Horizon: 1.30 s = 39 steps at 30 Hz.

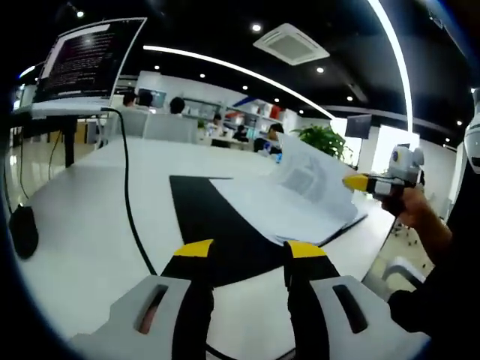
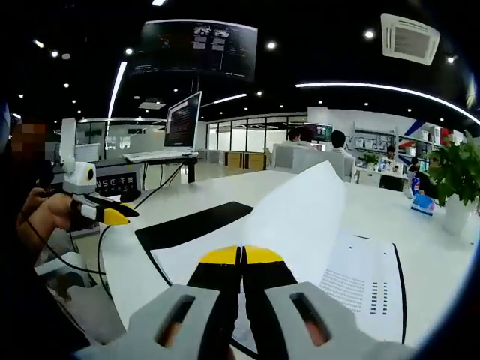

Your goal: Flip through the bound document one page at a time

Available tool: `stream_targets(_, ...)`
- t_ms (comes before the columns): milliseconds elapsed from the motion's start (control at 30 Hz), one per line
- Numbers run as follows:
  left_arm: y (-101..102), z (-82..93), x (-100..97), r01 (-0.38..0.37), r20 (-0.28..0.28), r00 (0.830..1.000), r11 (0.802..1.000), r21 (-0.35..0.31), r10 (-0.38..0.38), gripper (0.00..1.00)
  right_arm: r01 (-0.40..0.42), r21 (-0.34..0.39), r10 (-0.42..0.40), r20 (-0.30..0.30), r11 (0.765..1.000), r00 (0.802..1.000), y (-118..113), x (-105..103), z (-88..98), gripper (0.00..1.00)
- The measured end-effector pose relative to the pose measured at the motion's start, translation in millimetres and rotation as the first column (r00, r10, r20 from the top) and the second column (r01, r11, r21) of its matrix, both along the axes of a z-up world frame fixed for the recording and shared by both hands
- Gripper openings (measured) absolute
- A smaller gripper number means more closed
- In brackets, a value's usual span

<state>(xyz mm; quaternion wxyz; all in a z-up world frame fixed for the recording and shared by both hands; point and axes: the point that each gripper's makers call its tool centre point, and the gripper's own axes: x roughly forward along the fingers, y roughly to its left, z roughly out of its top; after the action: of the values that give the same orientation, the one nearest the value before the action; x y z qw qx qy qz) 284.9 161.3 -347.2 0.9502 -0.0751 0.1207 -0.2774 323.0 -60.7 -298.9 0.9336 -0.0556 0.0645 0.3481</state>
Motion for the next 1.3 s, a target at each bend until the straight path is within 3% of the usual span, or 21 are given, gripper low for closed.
stream_targets(367,5.8,-8.2,1.9,-0.003,-0.017,1.0,1.0,0.017,0.003,0.38,-0.065,-0.035,0.065,0.011,0.997,0.998,30.6,-1.0,-1.0,0.02)
stream_targets(867,8.8,-7.5,1.2,0.019,0.01,1.0,0.999,0.039,-0.02,0.39,-0.156,-0.046,0.155,-0.04,0.987,0.987,74.2,-3.4,-17.1,0.02)
stream_targets(1300,17.3,-3.9,0.3,-0.015,0.025,1.0,0.999,0.04,0.014,0.37,-0.194,-0.079,0.187,-0.092,0.978,0.978,98.2,-4.4,-35.2,0.02)
